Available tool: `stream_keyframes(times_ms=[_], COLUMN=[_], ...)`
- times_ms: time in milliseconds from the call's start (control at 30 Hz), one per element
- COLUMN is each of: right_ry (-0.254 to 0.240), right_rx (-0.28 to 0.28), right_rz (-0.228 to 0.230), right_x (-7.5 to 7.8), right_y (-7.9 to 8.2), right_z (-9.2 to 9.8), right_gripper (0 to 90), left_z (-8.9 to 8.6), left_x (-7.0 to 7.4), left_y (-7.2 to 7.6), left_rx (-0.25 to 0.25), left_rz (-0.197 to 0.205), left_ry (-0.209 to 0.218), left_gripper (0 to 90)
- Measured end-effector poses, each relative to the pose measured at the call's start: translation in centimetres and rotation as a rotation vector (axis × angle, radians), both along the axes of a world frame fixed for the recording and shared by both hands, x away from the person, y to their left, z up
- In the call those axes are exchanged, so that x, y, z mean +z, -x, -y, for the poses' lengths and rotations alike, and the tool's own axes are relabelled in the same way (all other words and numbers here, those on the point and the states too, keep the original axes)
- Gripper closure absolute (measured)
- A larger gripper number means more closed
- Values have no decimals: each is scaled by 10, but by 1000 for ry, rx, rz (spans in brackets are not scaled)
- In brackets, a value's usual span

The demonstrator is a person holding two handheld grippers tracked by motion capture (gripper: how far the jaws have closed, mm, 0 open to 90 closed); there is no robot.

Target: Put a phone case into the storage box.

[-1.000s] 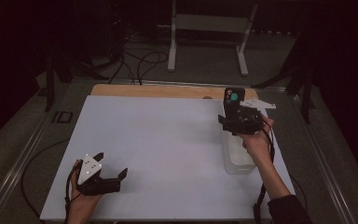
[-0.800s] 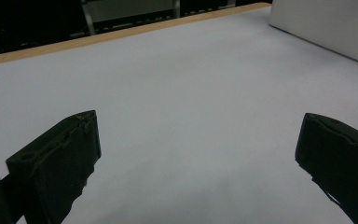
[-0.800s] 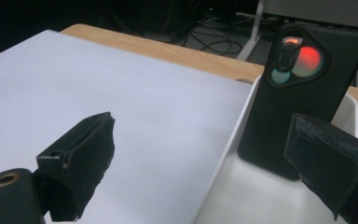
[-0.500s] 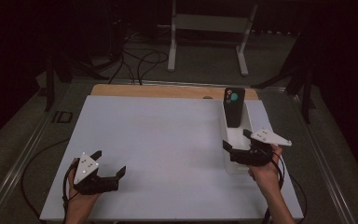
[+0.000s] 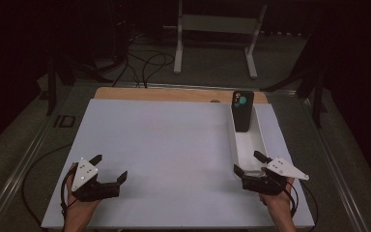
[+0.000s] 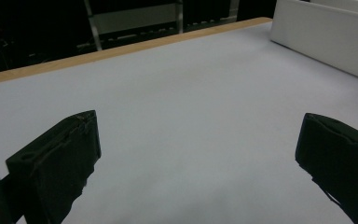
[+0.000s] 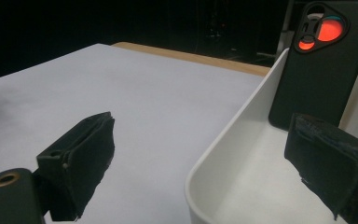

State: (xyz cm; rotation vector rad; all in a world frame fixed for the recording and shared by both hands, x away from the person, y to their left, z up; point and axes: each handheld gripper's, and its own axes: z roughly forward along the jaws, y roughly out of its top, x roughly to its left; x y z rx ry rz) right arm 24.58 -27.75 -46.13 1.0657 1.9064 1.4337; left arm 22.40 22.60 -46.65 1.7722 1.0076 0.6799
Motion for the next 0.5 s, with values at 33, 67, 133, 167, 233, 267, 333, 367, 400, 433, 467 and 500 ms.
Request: stream_keyframes(times_ms=[33,67,133,167,233,267,333,367,400,433,467,500], right_ry=[-7,-8,-16,-21,-30,-31,-28,-27,-22,-21,-26,-28], right_rx=[0,-1,2,2,2,2,5,7,8,6,4,6], right_rz=[5,6,6,12,16,19,25,27,29,32,34,31], right_x=[-1,-2,-4,-5,-5,-5,-7,-8,-8,-9,-9,-9], right_y=[2,3,5,6,8,9,10,11,11,11,11,11], right_z=[1,1,3,4,4,4,4,5,5,5,5,6], right_gripper=[82,82,82,82,82,82,85,85,85,85,85,85], left_z=[0,-1,-2,-2,-2,-2,-2,-2,-2,-2,-2,-3], left_x=[0,0,0,0,-1,-1,-1,-2,-2,-2,-2,-2], left_y=[0,1,1,2,2,2,2,2,2,2,2,2], left_rx=[-1,-3,-7,-8,-11,-13,-14,-14,-14,-13,-11,-10], left_rz=[0,3,7,7,9,10,11,10,10,10,11,12], left_ry=[0,0,5,7,5,6,6,8,6,4,4,6], left_gripper=[5,5,5,5,5,5,5,4,5,5,5,5])
